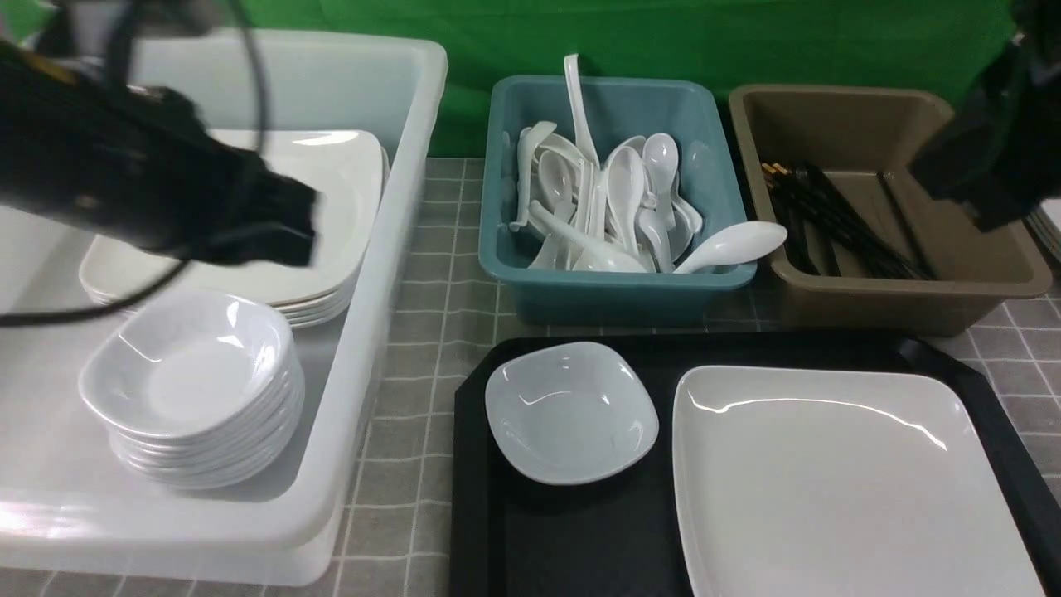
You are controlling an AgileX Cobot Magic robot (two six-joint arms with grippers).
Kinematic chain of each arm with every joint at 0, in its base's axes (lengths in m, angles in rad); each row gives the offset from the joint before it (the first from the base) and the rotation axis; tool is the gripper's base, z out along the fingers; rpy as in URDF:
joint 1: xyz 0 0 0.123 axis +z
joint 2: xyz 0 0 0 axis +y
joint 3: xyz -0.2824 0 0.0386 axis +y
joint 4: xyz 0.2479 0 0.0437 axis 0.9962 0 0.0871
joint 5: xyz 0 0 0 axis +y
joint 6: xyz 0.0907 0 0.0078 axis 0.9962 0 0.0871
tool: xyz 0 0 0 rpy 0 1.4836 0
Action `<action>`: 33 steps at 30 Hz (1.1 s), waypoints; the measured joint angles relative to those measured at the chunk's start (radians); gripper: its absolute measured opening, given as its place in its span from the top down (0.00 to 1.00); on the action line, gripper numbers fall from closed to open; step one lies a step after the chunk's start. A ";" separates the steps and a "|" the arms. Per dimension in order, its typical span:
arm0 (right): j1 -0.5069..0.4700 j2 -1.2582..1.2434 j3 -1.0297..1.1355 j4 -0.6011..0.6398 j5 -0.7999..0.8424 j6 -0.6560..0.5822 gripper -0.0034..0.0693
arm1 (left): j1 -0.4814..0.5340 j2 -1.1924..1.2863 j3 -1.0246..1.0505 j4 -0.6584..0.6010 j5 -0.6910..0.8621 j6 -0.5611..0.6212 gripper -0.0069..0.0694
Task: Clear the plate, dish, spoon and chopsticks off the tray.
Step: Use the left arm to grab a small plate from the dinner plate
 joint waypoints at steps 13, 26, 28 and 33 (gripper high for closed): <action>-0.170 -0.121 0.442 0.078 -0.036 -0.013 0.92 | -0.530 0.444 -0.025 0.450 -0.150 -0.214 0.73; -0.170 -0.144 0.484 0.172 -0.092 -0.033 0.92 | -0.534 0.587 -0.029 0.638 -0.268 -0.266 0.27; -0.170 -0.144 0.484 0.186 -0.095 -0.033 0.92 | -0.534 0.592 -0.029 0.655 -0.276 -0.282 0.33; -0.170 -0.144 0.484 0.193 -0.098 -0.044 0.92 | -0.538 0.581 -0.033 0.676 -0.288 -0.284 0.69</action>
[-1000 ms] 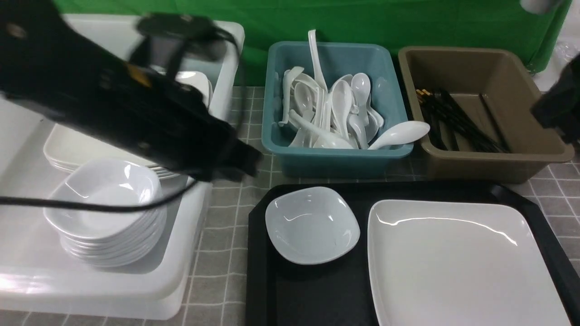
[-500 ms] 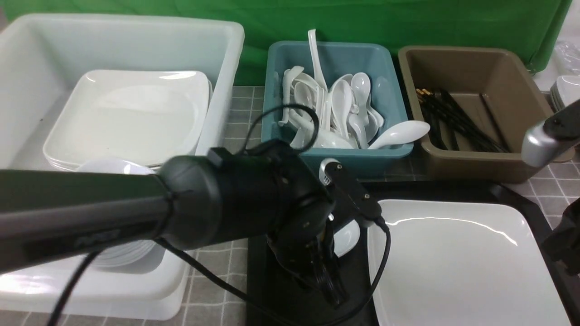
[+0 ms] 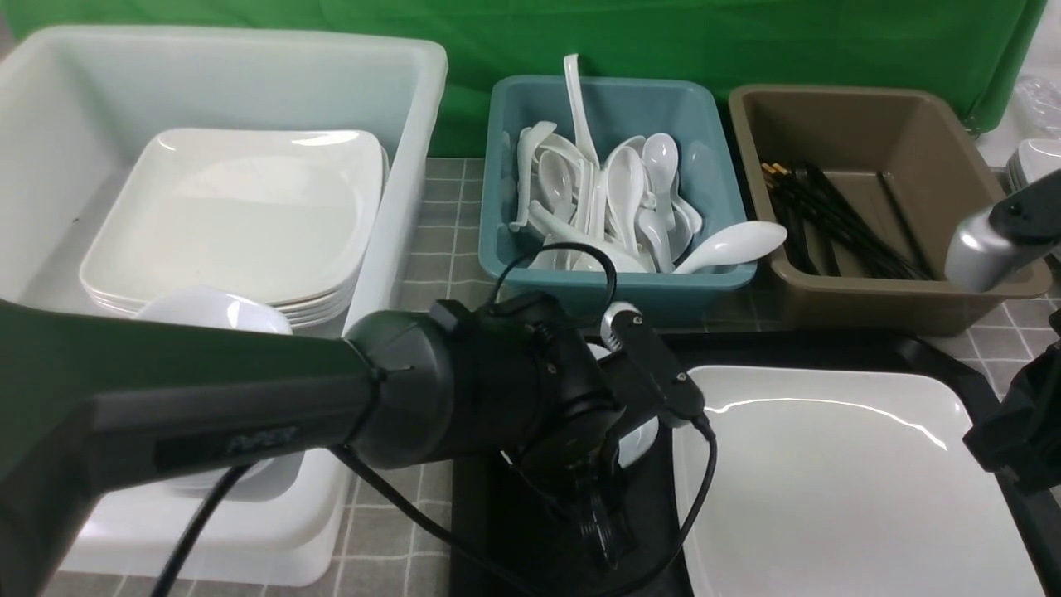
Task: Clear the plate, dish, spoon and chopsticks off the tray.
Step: Use the left arm to grab a small plate from the dinner plate, then use the left arm to put the small plate into the large storage box on the left
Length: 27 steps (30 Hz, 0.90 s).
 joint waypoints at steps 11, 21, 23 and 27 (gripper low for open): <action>0.000 0.001 -0.156 0.239 -0.002 -0.096 0.92 | 0.018 -0.286 -0.155 -0.102 0.211 -0.024 0.88; 0.254 0.155 -0.424 0.410 -0.048 -0.164 0.92 | 0.333 -0.536 -0.196 -0.041 0.494 -0.077 0.88; 0.298 0.193 -0.454 0.404 -0.072 -0.146 0.92 | 0.380 -0.537 -0.179 -0.039 0.516 -0.077 0.88; 0.388 0.293 -0.523 0.391 -0.117 -0.110 0.92 | 0.467 -0.537 -0.077 -0.056 0.498 -0.080 0.88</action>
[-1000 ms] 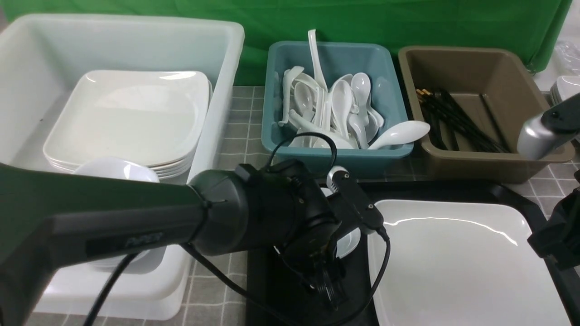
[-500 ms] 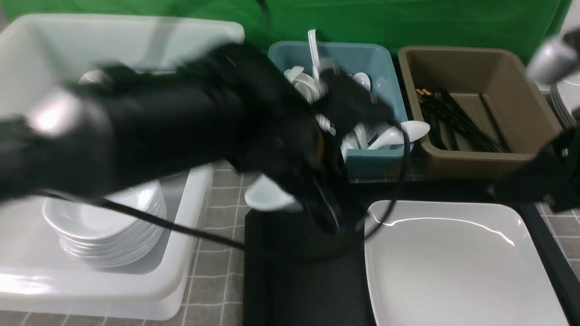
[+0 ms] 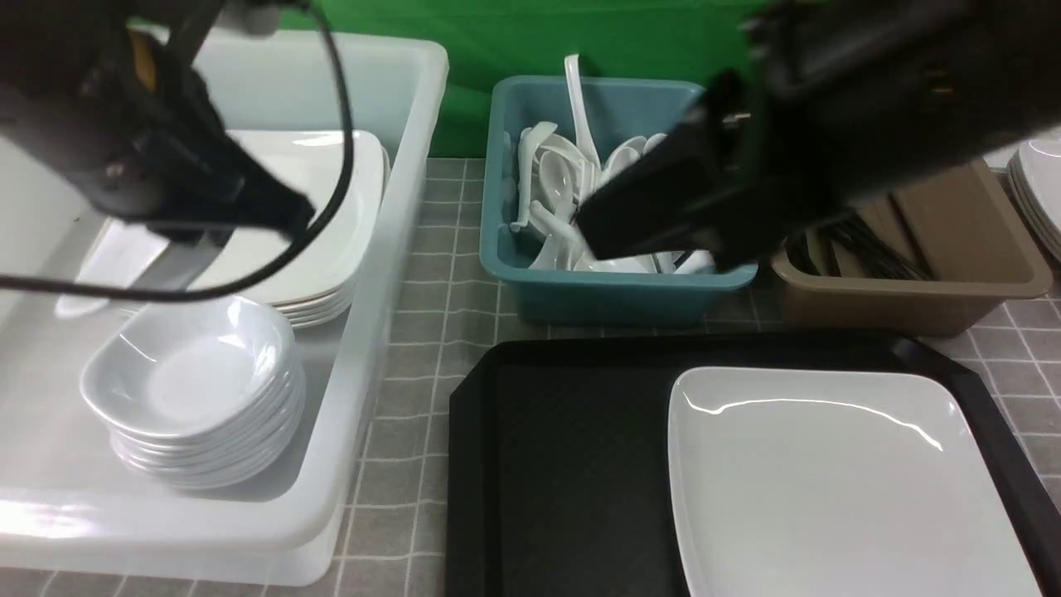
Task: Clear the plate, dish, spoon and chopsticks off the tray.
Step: Use the left arm to put the small plate into the large storage box on the left, then use the left arm to grab a plate from the dinner plate
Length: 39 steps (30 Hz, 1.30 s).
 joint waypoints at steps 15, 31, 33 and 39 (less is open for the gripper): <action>0.071 0.164 -0.137 -0.027 -0.022 0.017 0.92 | 0.062 0.002 0.234 -0.047 -0.248 -0.007 0.60; -0.160 -0.032 -0.167 -0.401 0.215 0.120 0.92 | -0.053 -0.032 -0.029 -0.332 -0.189 0.048 0.42; -0.219 -0.081 -0.118 -0.419 0.215 0.121 0.92 | -0.119 0.007 -0.032 -0.370 -0.212 0.049 0.55; -0.454 -0.277 0.182 -0.442 0.215 0.126 0.92 | -0.310 0.280 -0.114 -0.469 -0.228 0.051 0.88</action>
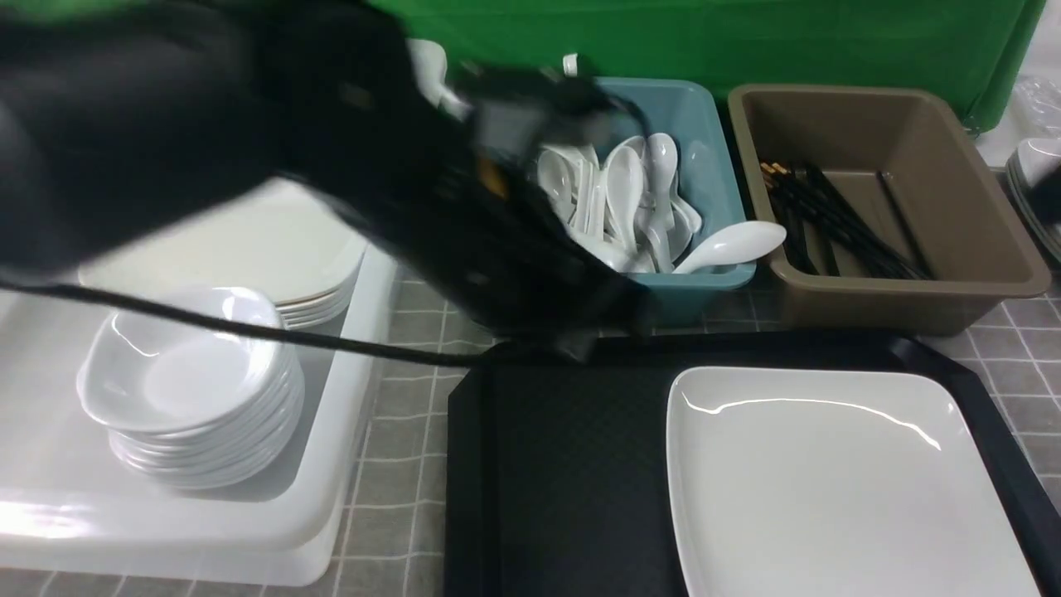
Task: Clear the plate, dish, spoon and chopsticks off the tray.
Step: Use the left arm to grab a plate from the dinner plate, then use the left arm to put the plate into the large storage box on the left
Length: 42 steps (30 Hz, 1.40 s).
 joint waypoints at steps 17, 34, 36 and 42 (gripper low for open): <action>-0.114 -0.278 0.386 0.038 -0.077 0.002 0.92 | -0.027 0.545 -0.351 -0.014 -0.133 0.001 0.24; -0.114 -0.278 0.388 0.039 -0.099 -0.002 0.92 | -0.013 0.586 -0.356 -0.219 -0.167 0.119 0.69; -0.114 -0.278 0.386 0.039 -0.110 -0.003 0.92 | -0.005 0.558 -0.356 -0.221 -0.127 0.119 0.72; -0.114 -0.278 0.293 0.099 -0.117 -0.009 0.92 | 0.032 0.389 -0.355 -0.185 -0.044 0.123 0.85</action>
